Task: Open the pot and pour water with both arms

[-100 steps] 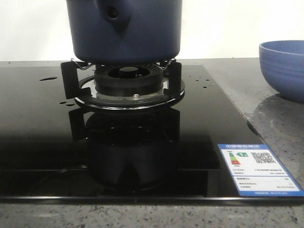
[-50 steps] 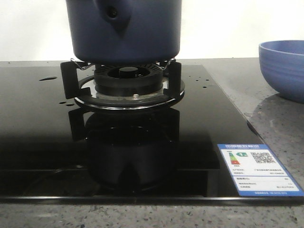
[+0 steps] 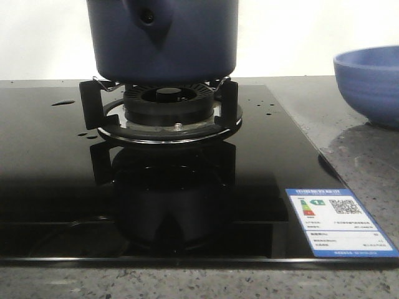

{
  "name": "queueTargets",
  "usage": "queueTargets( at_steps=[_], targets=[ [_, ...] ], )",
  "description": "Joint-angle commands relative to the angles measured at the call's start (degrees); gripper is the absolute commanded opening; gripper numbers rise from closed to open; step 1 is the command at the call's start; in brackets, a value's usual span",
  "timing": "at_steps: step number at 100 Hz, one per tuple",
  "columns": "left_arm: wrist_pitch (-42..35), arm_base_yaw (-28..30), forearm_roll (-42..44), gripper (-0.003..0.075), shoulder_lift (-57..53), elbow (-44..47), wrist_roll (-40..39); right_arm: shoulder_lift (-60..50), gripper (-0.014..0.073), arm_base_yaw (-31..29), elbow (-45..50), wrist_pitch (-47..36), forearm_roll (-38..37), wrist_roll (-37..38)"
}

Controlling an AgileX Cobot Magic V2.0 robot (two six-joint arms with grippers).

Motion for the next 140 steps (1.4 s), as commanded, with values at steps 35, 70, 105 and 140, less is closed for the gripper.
queueTargets(
  at_steps=[35,70,105,140],
  targets=[
    [-3.90,0.09,-4.51,0.0338,-2.11,-2.36,-0.20,-2.43,-0.0074,5.56,-20.14,6.07,7.33,-2.63],
    [-4.14,0.09,-4.51,0.0337,-2.11,-2.36,-0.20,0.01,-0.0073,15.96,-32.94,6.56,10.27,-2.63],
    [-4.14,0.09,-4.51,0.0337,-2.11,-2.36,-0.20,5.17,-0.0073,24.09,-38.45,-0.10,14.64,-2.63],
    [-4.14,0.09,-4.51,0.0337,-2.11,-2.36,-0.20,6.69,-0.0053,28.50,-34.50,-17.79,14.53,-9.93]
  ],
)
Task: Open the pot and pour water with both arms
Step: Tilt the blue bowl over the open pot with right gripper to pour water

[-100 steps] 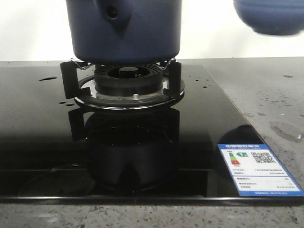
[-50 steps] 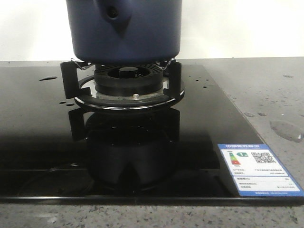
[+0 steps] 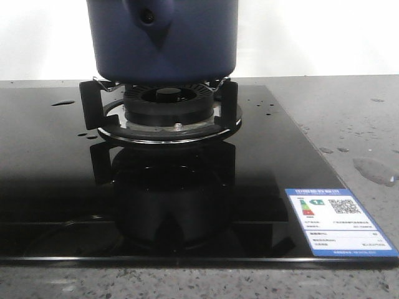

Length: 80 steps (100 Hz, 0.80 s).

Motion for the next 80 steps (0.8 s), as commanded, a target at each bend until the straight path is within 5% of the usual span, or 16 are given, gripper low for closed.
queueTargets(
  at_steps=[1,45,80],
  targets=[
    [-0.62,0.09,-4.18,0.0337,-2.11,-2.36,-0.20,-3.23,-0.0053,0.98,0.83,-11.04,2.07,-2.94],
    [-0.62,0.09,-4.18,0.0337,-2.11,-2.36,-0.20,-10.45,-0.0056,8.77,28.84,-59.02,-0.08,-11.87],
    [-0.62,0.09,-4.18,0.0337,-2.11,-2.36,-0.20,-11.10,-0.0056,11.59,37.97,-83.02,-1.85,-11.87]
  ],
)
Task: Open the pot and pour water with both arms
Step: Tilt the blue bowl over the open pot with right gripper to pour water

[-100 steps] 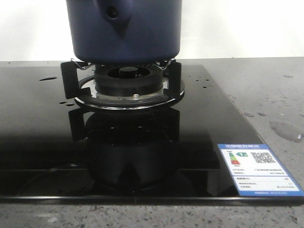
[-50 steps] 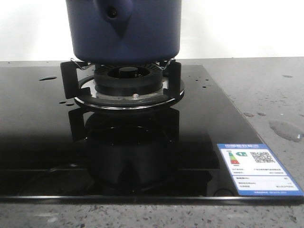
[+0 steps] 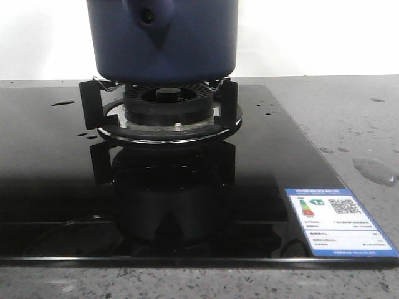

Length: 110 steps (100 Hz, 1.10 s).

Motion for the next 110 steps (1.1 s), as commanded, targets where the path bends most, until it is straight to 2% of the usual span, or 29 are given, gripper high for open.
queueTargets(
  at_steps=[1,62,86,110],
  targets=[
    [-0.62,0.09,-4.18,0.0337,-2.11,-2.36,-0.20,-3.33,-0.0056,0.30,-0.95,-11.55,-1.03,-0.23],
    [-0.62,0.09,-4.18,0.0337,-2.11,-2.36,-0.20,-3.22,-0.0056,0.29,-0.95,-21.48,-8.10,-0.23],
    [-0.62,0.09,-4.18,0.0337,-2.11,-2.36,-0.20,-3.22,-0.0056,0.29,-0.95,-25.81,-8.55,-0.23],
    [-0.62,0.09,-4.18,0.0337,-2.11,-2.36,-0.20,-3.22,-0.0056,0.29,-0.95,-26.27,-8.55,-0.23]
  ],
)
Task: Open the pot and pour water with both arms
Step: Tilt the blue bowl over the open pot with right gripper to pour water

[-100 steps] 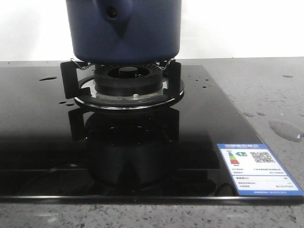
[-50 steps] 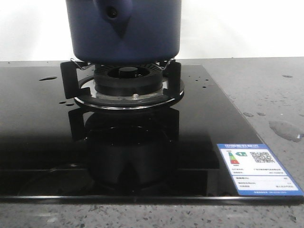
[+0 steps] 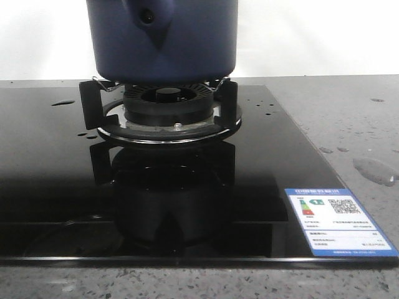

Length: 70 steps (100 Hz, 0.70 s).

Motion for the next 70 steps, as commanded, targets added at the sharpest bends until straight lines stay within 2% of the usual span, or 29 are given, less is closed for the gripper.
queueTargets(
  at_steps=[1,70],
  targets=[
    [-0.62,0.09,-4.09,0.0337,-2.11,-2.36,-0.20,-3.13,-0.0056,0.09,-1.71,-5.34,-1.01,-0.23],
    [-0.62,0.09,-4.09,0.0337,-2.11,-2.36,-0.20,-3.13,-0.0056,0.09,-1.71,-9.07,-1.01,-0.23]
  ],
)
